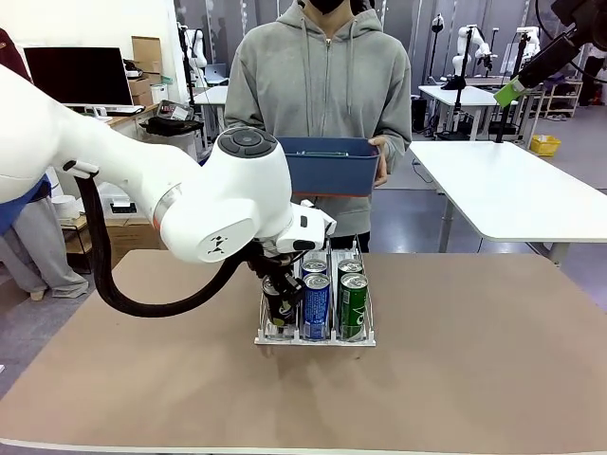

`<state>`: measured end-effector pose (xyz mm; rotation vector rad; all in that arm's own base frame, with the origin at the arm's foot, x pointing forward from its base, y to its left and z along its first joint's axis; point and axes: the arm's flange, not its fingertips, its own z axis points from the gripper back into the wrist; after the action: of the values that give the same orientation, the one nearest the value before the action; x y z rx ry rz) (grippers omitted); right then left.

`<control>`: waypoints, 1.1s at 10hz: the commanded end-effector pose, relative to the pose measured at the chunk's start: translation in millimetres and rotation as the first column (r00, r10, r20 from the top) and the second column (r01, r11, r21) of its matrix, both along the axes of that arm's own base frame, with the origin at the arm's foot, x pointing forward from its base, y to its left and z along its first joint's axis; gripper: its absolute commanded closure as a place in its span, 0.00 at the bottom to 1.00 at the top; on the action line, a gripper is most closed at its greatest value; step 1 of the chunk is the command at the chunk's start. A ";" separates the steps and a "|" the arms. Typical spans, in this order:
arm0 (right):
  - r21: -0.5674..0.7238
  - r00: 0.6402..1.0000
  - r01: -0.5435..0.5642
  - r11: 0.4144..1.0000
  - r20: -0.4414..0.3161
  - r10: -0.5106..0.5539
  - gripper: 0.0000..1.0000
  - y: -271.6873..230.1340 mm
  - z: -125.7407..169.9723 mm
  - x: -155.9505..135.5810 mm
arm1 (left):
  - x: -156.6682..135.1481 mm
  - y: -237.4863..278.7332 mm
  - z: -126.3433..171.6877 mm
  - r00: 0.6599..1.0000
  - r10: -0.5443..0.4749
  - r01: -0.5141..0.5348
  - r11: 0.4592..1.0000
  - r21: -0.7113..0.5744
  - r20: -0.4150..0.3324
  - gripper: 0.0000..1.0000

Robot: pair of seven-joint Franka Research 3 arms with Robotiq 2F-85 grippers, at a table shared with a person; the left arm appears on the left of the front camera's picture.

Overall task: Fill the beverage cans into the dispenser.
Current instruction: Place the picked Pepsi coke in the line of the Automatic Can Dispenser with the same cans.

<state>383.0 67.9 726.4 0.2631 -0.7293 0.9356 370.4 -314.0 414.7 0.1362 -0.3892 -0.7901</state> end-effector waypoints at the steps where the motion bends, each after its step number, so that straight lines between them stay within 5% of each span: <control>1: 0.008 1.000 -0.009 1.000 -0.002 0.009 0.00 -0.9 -0.3 -0.5 | 27.8 0.2 -1.0 0.997 0.049 -0.050 0.999 0.006 0.067 0.42; 11: 0.008 1.000 -0.009 1.000 -0.002 0.009 0.00 -0.9 -0.3 -0.5 | 58.1 -0.9 -28.5 0.987 0.125 -0.129 0.991 -0.039 -0.097 0.42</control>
<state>383.0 67.9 726.4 0.2631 -0.7294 0.9356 421.3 -311.4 377.2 0.1003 -0.2910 -0.6757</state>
